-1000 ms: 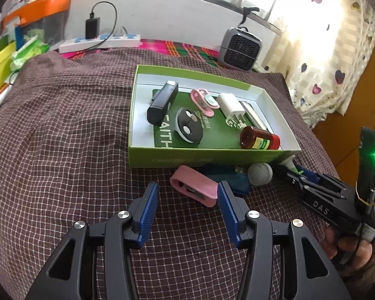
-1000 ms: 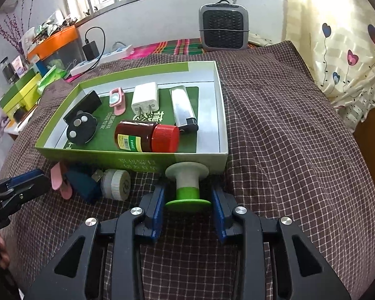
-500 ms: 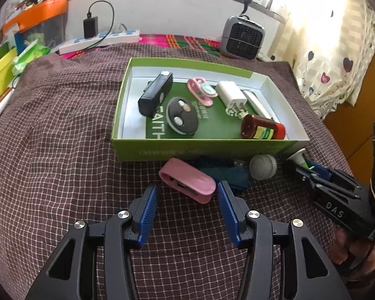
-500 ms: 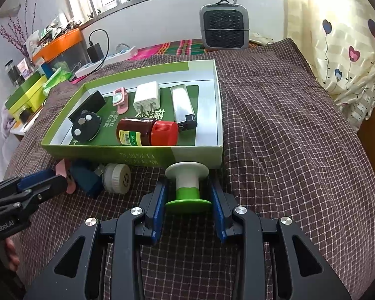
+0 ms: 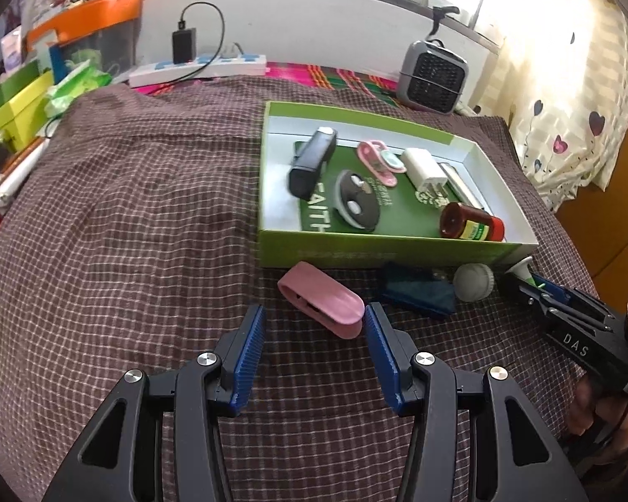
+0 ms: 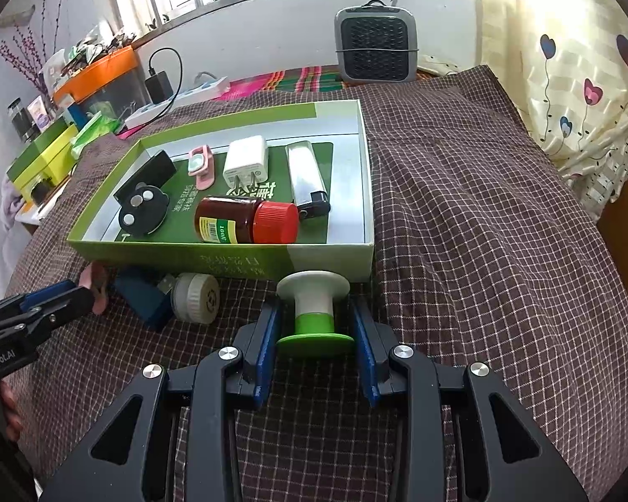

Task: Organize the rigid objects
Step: 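Grasp the green-and-white spool with the right gripper while the left gripper approaches the pink clip, then grasp the pink clip with the left gripper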

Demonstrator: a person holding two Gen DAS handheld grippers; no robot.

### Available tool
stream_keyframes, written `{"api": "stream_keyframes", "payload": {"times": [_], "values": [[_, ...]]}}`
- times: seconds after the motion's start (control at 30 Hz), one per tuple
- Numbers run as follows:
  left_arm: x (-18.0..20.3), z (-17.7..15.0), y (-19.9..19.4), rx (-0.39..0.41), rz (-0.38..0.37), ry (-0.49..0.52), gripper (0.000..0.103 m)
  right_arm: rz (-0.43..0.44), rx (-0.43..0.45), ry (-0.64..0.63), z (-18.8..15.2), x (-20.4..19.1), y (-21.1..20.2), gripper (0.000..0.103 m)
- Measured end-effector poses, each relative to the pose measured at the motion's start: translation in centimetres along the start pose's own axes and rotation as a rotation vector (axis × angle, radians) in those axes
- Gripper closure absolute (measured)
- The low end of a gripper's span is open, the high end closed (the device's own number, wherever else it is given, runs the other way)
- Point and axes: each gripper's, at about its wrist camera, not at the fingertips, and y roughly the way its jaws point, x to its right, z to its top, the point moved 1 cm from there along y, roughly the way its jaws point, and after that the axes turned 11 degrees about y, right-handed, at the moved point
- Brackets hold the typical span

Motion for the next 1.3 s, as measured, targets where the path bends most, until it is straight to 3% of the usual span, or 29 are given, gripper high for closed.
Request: {"api": "stream_keyframes", "payload": {"times": [0.37,0.53,0.83,1.3], "values": [[-1.7,-1.0,-1.2,0.012,0.05,-0.028,0.055,0.001,0.0,0.0,0.0,0.0,0.0,0.068],[-1.3,-0.7,-1.7,0.037,0.021,-0.034,0.055,0.001,0.0,0.0,0.0,0.0,0.0,0.068],[-0.5,0.3,0.4,0.001,0.041,-0.011,0.055,0.0,0.0,0.0,0.0,0.0,0.0,0.068],[-3.1,0.2,1.3,-0.003,0.074,-0.037,0.055,-0.013,0.001,-0.01,-0.1,-0.2,0.1,0.068]]}}
